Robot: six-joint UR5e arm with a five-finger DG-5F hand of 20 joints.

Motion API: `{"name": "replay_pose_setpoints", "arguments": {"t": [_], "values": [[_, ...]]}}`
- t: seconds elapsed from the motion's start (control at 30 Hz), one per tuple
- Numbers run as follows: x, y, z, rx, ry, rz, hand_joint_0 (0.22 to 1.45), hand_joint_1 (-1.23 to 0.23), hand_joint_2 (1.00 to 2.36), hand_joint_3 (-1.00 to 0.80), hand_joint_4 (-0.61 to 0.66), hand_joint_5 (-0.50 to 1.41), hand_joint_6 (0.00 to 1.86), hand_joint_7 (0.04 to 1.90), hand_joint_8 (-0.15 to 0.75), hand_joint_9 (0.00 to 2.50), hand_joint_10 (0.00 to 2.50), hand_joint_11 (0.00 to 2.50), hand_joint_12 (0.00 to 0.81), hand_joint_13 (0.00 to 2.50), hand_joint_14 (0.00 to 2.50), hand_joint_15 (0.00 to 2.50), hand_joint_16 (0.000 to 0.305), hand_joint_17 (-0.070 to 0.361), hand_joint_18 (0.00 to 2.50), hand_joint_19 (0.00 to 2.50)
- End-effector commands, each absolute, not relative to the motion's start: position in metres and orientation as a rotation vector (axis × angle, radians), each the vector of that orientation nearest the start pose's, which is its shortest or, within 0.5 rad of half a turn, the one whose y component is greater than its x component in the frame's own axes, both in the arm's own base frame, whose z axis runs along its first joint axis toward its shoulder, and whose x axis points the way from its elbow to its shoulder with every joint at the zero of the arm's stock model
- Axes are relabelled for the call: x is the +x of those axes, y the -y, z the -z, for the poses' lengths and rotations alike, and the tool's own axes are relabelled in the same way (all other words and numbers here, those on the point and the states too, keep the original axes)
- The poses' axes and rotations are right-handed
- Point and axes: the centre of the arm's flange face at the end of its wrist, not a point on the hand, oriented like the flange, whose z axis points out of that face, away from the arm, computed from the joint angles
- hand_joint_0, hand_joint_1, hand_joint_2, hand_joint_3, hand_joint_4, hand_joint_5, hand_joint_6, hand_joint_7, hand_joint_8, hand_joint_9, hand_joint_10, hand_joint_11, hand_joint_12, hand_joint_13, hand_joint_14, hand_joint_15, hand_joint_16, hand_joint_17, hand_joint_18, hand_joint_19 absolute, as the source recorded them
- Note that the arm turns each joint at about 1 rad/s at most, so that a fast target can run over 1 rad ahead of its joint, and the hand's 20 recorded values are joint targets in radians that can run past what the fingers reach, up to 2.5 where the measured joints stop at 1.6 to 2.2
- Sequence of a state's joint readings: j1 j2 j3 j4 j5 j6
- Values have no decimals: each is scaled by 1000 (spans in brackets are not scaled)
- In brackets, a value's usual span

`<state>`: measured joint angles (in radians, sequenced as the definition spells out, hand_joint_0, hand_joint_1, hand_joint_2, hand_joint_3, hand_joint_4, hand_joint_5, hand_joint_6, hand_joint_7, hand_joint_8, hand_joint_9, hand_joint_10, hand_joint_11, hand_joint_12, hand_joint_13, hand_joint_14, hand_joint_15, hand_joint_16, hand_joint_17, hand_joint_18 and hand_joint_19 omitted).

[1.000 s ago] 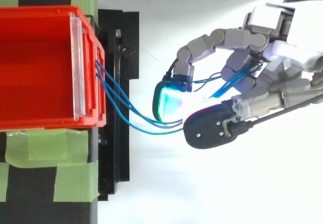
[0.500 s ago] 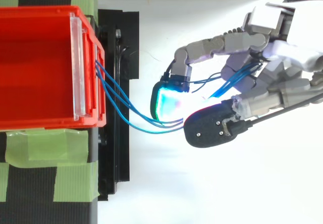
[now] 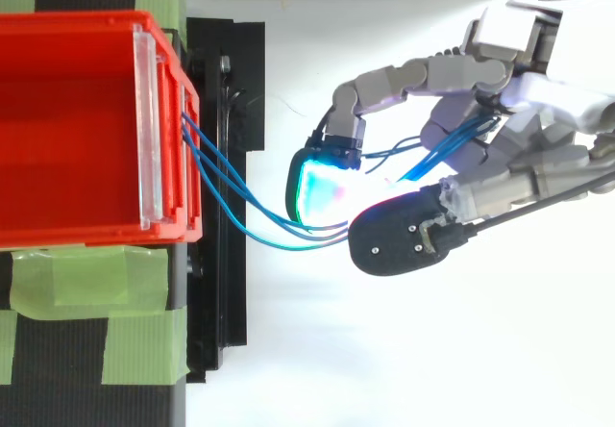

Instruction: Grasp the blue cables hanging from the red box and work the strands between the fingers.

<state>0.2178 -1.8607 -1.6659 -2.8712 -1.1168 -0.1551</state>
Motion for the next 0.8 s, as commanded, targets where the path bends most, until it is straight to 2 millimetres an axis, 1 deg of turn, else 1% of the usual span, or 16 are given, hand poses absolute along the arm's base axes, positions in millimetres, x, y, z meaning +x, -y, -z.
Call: {"name": "replay_pose_setpoints", "arguments": {"t": [0.0, 0.03, 0.07, 0.1, 0.13, 0.17, 0.23, 0.27, 0.3, 0.33, 0.37, 0.43, 0.47, 0.53, 0.67, 0.77], "values": [[588, 51, -313, 1254, -1211, -843, 986, -742, 1007, -236, 15, 337, 426, 1073, 351, 1178, 2500, 2104, 507, 1549, 2500, 1251, 73, 163, 1785, 681], [588, 51, -313, 1253, -1212, -841, 923, -736, 1010, -343, 23, 347, 245, 1149, 351, 1178, 2500, 2104, 507, 1549, 2500, 1251, 73, 163, 1785, 681], [588, 51, -314, 1253, -1210, -844, 933, -732, 1010, -458, 40, 368, 162, 1185, 351, 1178, 2500, 2104, 507, 1549, 2500, 1251, 73, 163, 1785, 681], [588, 51, -313, 1254, -1211, -843, 992, -723, 1011, -427, 35, 381, 110, 1215, 351, 1178, 2500, 2104, 507, 1549, 2500, 1251, 73, 163, 1785, 681], [588, 52, -313, 1255, -1210, -841, 1110, -684, 1008, -178, 31, 430, 48, 1271, 351, 1178, 2500, 2104, 507, 1549, 2500, 1251, 73, 163, 1785, 681], [588, 51, -313, 1254, -1211, -843, 1177, -659, 1004, -64, 23, 451, 59, 1283, 351, 1178, 2500, 2104, 507, 1549, 2500, 1251, 73, 163, 1785, 681], [588, 52, -313, 1255, -1210, -841, 1186, -655, 1004, -54, 5, 456, 75, 1279, 351, 1178, 2500, 2104, 507, 1549, 2500, 1251, 73, 163, 1785, 681], [588, 52, -313, 1255, -1210, -841, 1115, -683, 1001, -94, 11, 455, 101, 1254, 351, 1178, 2500, 2104, 507, 1549, 2500, 1251, 73, 163, 1785, 681], [588, 51, -313, 1254, -1211, -843, 1103, -692, 1001, -110, 15, 451, 106, 1254, 351, 1178, 2500, 2104, 507, 1549, 2500, 1251, 73, 163, 1785, 681], [588, 51, -313, 1254, -1211, -843, 1006, -730, 1005, -220, 36, 446, 45, 1259, 351, 1178, 2500, 2104, 507, 1549, 2500, 1251, 73, 163, 1785, 681], [588, 51, -313, 1254, -1211, -843, 955, -729, 1010, -339, 39, 431, 1, 1253, 351, 1178, 2500, 2104, 507, 1549, 2500, 1251, 73, 163, 1785, 681], [588, 51, -313, 1254, -1211, -843, 999, -726, 1012, -337, 49, 419, 4, 1234, 351, 1178, 2500, 2104, 507, 1549, 2500, 1251, 73, 163, 1785, 681], [588, 51, -313, 1254, -1211, -843, 1090, -722, 1011, -208, 41, 417, 5, 1221, 351, 1178, 2500, 2104, 507, 1549, 2500, 1251, 73, 163, 1785, 681], [588, 51, -313, 1254, -1211, -843, 1122, -720, 1008, -139, 44, 425, 5, 1216, 351, 1178, 2500, 2104, 507, 1549, 2500, 1251, 73, 163, 1785, 681], [588, 51, -313, 1254, -1211, -843, 1120, -714, 1010, -224, 50, 430, 5, 1235, 351, 1178, 2500, 2104, 507, 1549, 2500, 1251, 73, 163, 1785, 681], [588, 51, -313, 1254, -1211, -843, 1142, -720, 1011, -239, 63, 421, 5, 1244, 351, 1178, 2500, 2104, 507, 1549, 2500, 1251, 73, 163, 1785, 681]]}}
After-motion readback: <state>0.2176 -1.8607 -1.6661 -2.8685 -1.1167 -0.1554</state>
